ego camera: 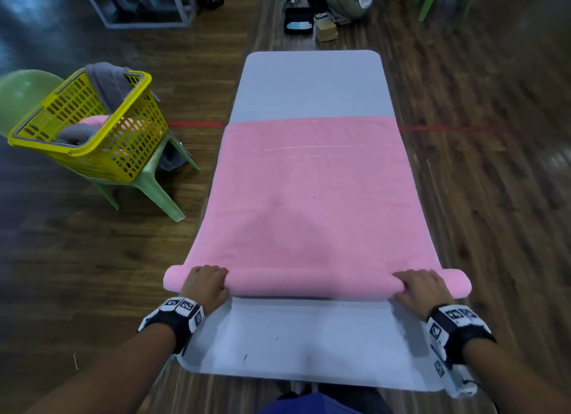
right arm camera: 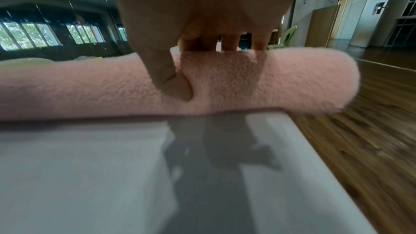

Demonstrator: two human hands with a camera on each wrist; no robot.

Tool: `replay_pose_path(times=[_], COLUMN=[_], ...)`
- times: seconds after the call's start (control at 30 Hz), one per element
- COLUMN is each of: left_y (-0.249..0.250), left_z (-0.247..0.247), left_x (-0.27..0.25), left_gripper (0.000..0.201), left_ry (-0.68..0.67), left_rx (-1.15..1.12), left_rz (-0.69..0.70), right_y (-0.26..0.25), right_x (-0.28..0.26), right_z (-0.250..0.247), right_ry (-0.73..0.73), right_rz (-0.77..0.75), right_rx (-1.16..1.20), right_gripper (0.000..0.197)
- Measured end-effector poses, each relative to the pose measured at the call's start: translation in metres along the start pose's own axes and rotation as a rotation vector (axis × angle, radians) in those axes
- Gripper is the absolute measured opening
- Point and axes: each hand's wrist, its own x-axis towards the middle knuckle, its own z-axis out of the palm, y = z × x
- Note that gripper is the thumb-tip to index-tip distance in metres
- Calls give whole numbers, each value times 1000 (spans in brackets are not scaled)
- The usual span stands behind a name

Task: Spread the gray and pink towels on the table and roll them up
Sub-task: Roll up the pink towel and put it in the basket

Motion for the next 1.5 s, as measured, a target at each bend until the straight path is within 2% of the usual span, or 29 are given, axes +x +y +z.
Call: replay_pose_path(times=[0.13,0.27,0.4,0.47,0.57,0.63,0.7,0.73,0.8,0.87,0.93,1.03,1.13,1.17,1.27,1.37,1.5], left_y=[1,-5,-5,-4,2,3,0,-2,-5,-4,-5,-3,0,-1,-4,-2,-1], left_z=[-7,8,5,-1,-1,4,12,14,17,8,0,-1,2,5,8,-5,-11], left_x=[13,5,3,11,18,14,6,3,2,6,14,22,15,12,9,19,29], left_gripper=[46,53,31,31,48,59,65,61,45,34,37,44,58,62,50,35,46], left_ry=[116,31,26,34,93,41,-2,10,66,66,80,160,-20,-34,21,-17,81], left_rx=[-64,-59,-48,-2,-12,-16,-11,-18,-35,18,29,-58,14,43,54,112,-5], left_rz=[-29,12,-6,-41,-84,-80,-47,-15,19,-13,-48,-65,-43,-32,3,-23,-51], right_y=[-3,-4,-1,-3,-5,-4,0,0,2,3,1,-3,-6,-5,-4,-6,-9], right_x=[15,1,2,14,27,26,18,14,10,15,24,30,20,15,12,23,33], right_z=[-9,8,0,-14,-21,-14,-3,0,-2,-11,-22,-23,-10,-5,-9,-27,-37], right_ry=[88,-11,-28,-17,62,-25,-113,-106,-63,-91,-105,27,-20,-31,-54,-145,-3], right_rz=[43,9,0,-5,14,17,7,-10,-33,-51,-48,-25,-25,-36,-44,-5,27], right_rx=[55,23,-55,-84,30,82,20,-24,-65,-77,-51,48,94,75,10,-22,142], right_gripper=[51,60,49,47,45,52,66,68,58,52,53,49,62,64,53,54,46])
